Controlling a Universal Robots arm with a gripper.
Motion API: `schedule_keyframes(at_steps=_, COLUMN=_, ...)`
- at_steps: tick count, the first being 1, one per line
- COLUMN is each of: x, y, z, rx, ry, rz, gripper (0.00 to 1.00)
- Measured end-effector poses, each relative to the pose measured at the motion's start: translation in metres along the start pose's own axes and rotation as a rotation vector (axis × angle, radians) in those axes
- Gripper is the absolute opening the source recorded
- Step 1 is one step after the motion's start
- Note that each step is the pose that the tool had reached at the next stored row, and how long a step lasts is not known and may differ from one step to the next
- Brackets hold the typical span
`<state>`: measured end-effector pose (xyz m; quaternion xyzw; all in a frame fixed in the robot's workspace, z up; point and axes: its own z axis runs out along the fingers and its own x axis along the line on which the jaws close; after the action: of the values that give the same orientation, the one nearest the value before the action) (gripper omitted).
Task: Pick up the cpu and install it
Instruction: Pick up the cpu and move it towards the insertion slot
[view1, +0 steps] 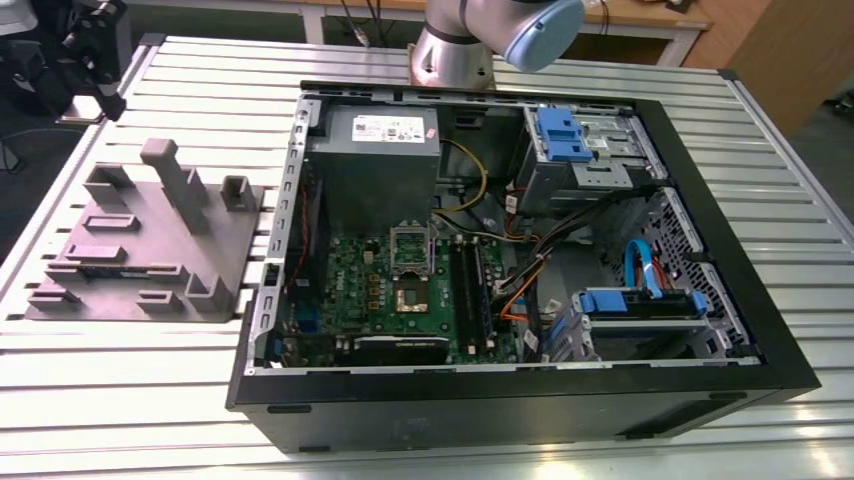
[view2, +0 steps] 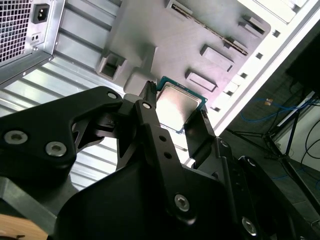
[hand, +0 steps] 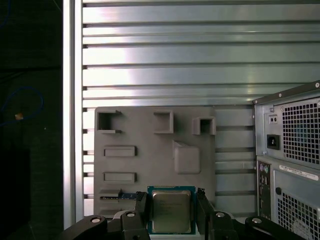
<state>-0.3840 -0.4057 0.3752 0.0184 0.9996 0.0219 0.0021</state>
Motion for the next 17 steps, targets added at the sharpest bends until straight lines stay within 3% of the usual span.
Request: schedule_keyframes(at_steps=17, x=-0.0066, y=0.0002, z=0.0001, rx=0.0000, ry=-0.0001, rz=0.000, gripper=0.47)
